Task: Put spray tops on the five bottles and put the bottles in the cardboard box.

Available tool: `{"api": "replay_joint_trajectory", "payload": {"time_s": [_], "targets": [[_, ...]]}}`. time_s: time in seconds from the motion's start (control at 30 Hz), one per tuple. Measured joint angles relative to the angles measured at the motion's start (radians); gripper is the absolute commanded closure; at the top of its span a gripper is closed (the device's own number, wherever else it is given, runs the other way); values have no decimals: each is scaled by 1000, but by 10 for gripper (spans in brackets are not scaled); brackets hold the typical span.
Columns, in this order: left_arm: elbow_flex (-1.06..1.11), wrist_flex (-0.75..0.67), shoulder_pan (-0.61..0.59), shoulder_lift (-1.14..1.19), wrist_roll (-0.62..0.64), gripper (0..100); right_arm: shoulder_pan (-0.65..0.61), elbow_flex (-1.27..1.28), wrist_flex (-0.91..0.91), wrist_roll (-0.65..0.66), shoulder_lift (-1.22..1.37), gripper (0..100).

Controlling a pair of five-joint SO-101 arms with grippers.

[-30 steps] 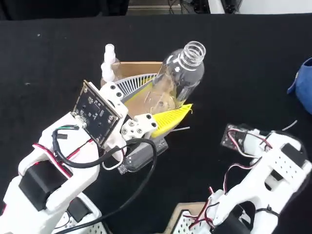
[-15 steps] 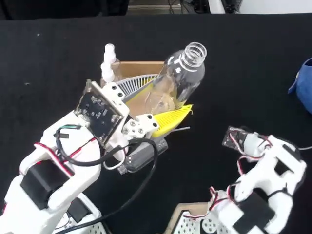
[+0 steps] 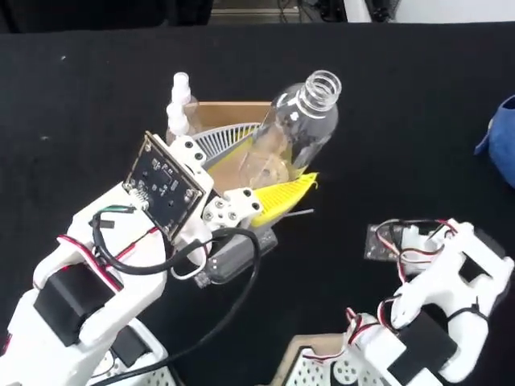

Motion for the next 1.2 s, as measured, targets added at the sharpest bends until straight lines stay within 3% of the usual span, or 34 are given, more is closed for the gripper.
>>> {"api": "replay_joint_trajectory", "payload": {"time_s": [0.13, 0.23, 0.4, 0.53, 0.6, 0.83, 1.03, 1.1, 1.2], "targets": [[0, 0, 0, 0, 0, 970, -3, 12, 5, -38, 0, 988], [0, 0, 0, 0, 0, 970, -11, 12, 8, -195, 0, 984], [0, 0, 0, 0, 0, 970, -35, -6, 12, -678, 0, 965], [0, 0, 0, 0, 0, 970, -26, -49, 78, -1119, 0, 844], [0, 0, 0, 0, 0, 970, -12, -61, 157, -1209, 0, 792], [0, 0, 0, 0, 0, 970, -15, -63, 262, -1254, 0, 759], [0, 0, 0, 0, 0, 970, -15, -52, 262, -1135, 0, 760], [0, 0, 0, 0, 0, 970, -15, -28, 262, -1068, 0, 815], [0, 0, 0, 0, 0, 970, -15, -12, 261, -1005, 0, 996]]}}
